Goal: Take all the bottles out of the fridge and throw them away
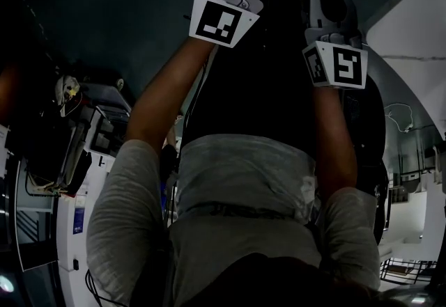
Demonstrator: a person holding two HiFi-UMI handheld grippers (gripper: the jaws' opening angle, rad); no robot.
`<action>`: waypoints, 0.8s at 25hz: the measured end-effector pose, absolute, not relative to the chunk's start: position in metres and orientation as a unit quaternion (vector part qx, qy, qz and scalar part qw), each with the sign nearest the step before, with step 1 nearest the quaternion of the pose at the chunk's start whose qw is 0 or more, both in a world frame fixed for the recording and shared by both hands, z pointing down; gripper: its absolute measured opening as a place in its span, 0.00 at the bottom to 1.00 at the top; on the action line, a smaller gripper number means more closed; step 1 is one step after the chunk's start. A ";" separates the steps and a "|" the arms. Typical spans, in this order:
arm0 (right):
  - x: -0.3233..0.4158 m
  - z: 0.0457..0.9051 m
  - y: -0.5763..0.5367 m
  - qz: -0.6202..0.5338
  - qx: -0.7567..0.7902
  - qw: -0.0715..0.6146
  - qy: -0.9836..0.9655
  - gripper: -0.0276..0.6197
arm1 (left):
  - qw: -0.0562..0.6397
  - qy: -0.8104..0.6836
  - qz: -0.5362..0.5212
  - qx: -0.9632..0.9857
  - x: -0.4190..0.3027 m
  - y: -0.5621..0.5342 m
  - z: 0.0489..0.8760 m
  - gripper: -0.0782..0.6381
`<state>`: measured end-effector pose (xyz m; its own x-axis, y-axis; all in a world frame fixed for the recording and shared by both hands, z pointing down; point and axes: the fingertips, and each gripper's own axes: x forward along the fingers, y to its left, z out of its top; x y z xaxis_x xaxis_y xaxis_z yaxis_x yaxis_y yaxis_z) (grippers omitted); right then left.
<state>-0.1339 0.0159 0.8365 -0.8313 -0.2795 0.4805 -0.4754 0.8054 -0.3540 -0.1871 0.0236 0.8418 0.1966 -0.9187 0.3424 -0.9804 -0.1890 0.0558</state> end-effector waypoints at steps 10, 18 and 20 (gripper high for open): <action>-0.126 0.834 0.004 0.246 0.215 0.211 -0.921 0.06 | 0.133 -0.619 0.126 0.764 -0.186 0.011 0.846 0.34; -0.128 0.827 0.013 0.249 0.206 0.221 -0.920 0.06 | 0.130 -0.618 0.133 0.764 -0.185 0.014 0.836 0.34; -0.130 0.823 0.021 0.242 0.190 0.229 -0.924 0.06 | 0.132 -0.617 0.134 0.764 -0.183 0.015 0.829 0.34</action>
